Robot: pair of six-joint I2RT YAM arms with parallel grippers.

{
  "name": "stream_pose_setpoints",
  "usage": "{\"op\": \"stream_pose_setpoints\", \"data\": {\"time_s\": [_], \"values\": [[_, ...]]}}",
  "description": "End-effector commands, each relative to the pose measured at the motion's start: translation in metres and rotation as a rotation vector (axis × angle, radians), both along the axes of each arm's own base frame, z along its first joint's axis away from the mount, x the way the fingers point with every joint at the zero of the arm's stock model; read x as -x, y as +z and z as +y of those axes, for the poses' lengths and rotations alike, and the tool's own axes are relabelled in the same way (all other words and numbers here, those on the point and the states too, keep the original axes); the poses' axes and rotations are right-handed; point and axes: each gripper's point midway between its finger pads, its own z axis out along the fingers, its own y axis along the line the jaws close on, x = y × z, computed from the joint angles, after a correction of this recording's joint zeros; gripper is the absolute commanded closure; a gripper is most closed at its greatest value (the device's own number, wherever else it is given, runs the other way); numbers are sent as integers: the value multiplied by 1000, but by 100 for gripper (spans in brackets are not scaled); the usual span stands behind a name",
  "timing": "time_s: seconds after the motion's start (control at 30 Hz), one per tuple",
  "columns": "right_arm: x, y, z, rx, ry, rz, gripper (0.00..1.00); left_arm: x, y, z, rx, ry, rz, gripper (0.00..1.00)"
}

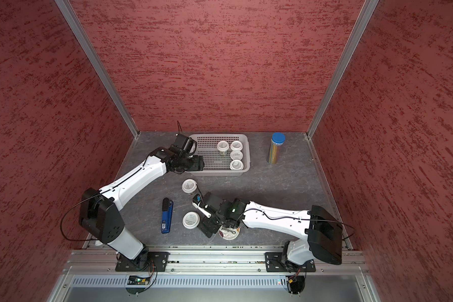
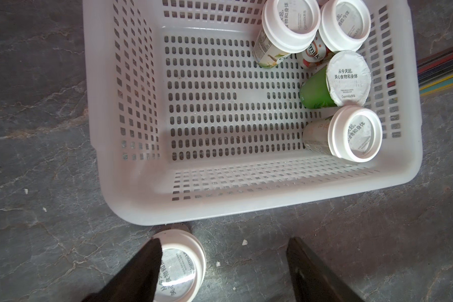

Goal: Put the yogurt in the basket
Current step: Pick up the yogurt from the center of the board.

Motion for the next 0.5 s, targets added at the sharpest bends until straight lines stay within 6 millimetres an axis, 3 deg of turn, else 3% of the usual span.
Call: {"op": "stream_pose_setpoints", "data": {"time_s": [0.0,0.47], "values": [[-7,-9,-6,52,-55,-20,9,3,1,2,6,3,-3,21],[-12,-25,-12,96,-86,-39,19,1,1,0,6,0,-1,21]]}}
